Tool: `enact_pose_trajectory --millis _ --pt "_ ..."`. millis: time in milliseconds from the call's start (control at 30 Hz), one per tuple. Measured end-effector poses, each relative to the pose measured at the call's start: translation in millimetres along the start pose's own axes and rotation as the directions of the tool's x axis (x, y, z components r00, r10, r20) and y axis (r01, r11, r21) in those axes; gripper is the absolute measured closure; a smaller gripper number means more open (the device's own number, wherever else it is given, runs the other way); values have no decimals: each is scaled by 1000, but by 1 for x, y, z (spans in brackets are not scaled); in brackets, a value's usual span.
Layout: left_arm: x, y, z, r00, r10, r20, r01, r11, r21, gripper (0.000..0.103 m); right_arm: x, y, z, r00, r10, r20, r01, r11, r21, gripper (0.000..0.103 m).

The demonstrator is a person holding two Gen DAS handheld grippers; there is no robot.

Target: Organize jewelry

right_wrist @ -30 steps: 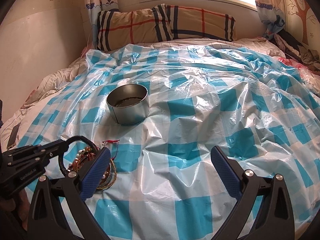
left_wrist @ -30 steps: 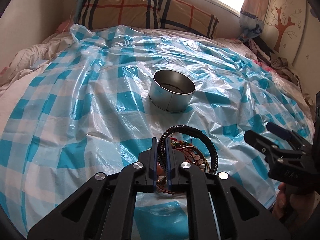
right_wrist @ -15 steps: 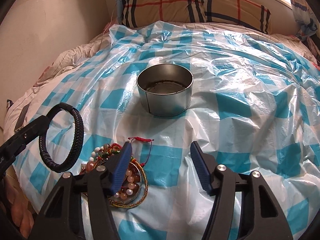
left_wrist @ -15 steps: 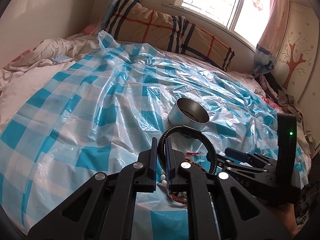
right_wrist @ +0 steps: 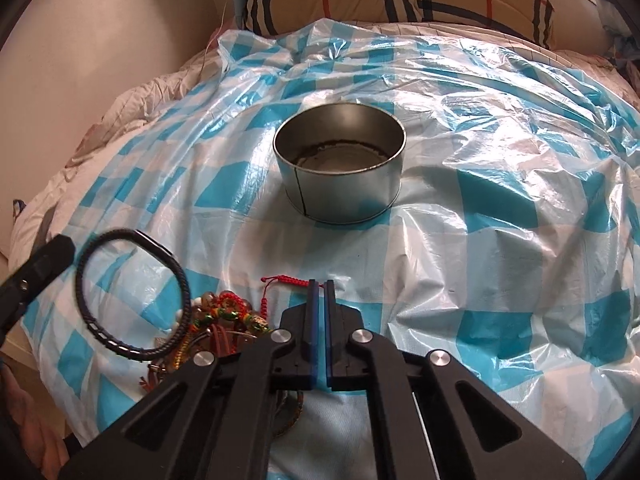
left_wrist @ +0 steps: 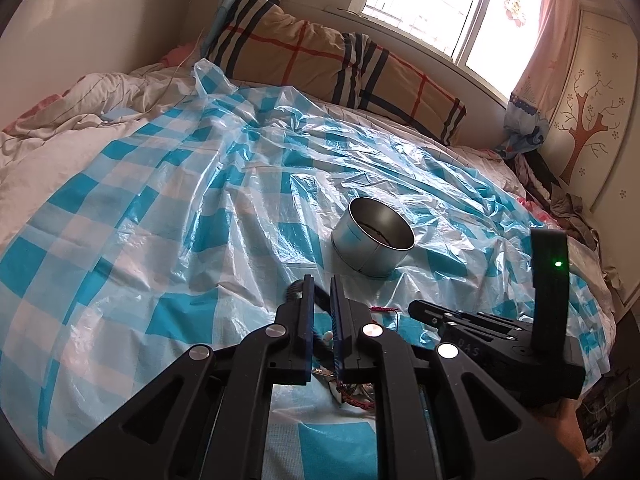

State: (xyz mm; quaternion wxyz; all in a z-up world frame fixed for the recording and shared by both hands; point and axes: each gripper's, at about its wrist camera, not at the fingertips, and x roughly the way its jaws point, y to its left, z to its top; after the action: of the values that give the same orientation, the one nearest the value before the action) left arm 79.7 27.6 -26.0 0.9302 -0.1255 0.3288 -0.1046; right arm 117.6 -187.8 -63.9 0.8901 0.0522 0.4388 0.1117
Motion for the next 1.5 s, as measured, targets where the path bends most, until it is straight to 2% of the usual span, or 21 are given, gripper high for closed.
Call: enact_pose_trajectory --millis 133,233,267,300,333,367,400,433,467,500,667,733,767,800,833,967,1067,1233,1400,1500 --pt "6 1 1 1000 9 -29 -9 1000 -4 96 -20 -6 -3 998 25 65 -27 999 40 100" --pt "21 11 2 994 -3 -108 -1 999 -38 96 -14 -8 2 999 13 36 -15 999 40 100" --pt "28 14 2 990 8 -141 -13 999 -38 95 -9 -10 4 1000 16 15 -17 999 42 95" --pt "33 16 2 986 15 -166 -21 999 -34 93 -4 -11 6 1000 10 1 -10 999 41 62" --pt "38 17 3 982 31 -188 -34 999 -15 90 -1 -10 6 1000 0 1 0 999 33 42" --pt "42 16 4 978 73 -196 -70 997 19 81 0 -8 6 1000 -4 7 4 1000 13 31" --pt "44 16 4 974 114 -194 -106 993 51 70 3 -6 7 1000 -6 0 6 1000 -6 31" --pt "47 17 5 972 131 -196 -120 990 67 64 6 -4 7 1000 -8 -8 7 1000 -22 32" --pt "50 19 5 969 140 -205 -127 989 74 60 10 -1 8 1000 -12 -14 11 999 -35 41" --pt "56 20 4 963 154 -221 -138 987 85 60 14 0 8 999 -19 -28 18 999 -46 52" --pt "77 18 -1 941 193 -279 -158 977 143 60 43 9 6 991 -68 -116 52 989 -138 78" --pt "84 12 -4 930 206 -305 -154 970 187 61 45 18 2 989 -80 -123 55 980 -193 91" --pt "87 10 -6 926 204 -318 -146 969 197 72 43 20 1 990 -75 -119 50 979 -199 99" --pt "89 10 -7 922 206 -329 -144 968 203 90 39 19 0 992 -64 -112 42 981 -191 102" --pt "90 10 -8 922 188 -338 -126 972 196 96 35 17 0 994 -44 -104 26 985 -169 102" --pt "77 8 -5 942 145 -304 -94 980 175 97 9 0 3 997 66 -35 -67 997 -34 102" --pt "64 9 -2 956 107 -272 -72 988 137 97 -10 -7 0 993 112 25 -112 993 21 102" --pt "45 9 3 977 60 -205 -41 995 92 97 -41 -11 -4 981 149 126 -158 985 64 102" --pt "29 -2 7 989 19 -149 -7 997 79 97 -73 -13 -4 956 175 235 -198 977 77 102" --pt "23 -12 10 993 1 -119 10 996 87 97 -80 -12 -2 952 180 248 -203 977 71 102"
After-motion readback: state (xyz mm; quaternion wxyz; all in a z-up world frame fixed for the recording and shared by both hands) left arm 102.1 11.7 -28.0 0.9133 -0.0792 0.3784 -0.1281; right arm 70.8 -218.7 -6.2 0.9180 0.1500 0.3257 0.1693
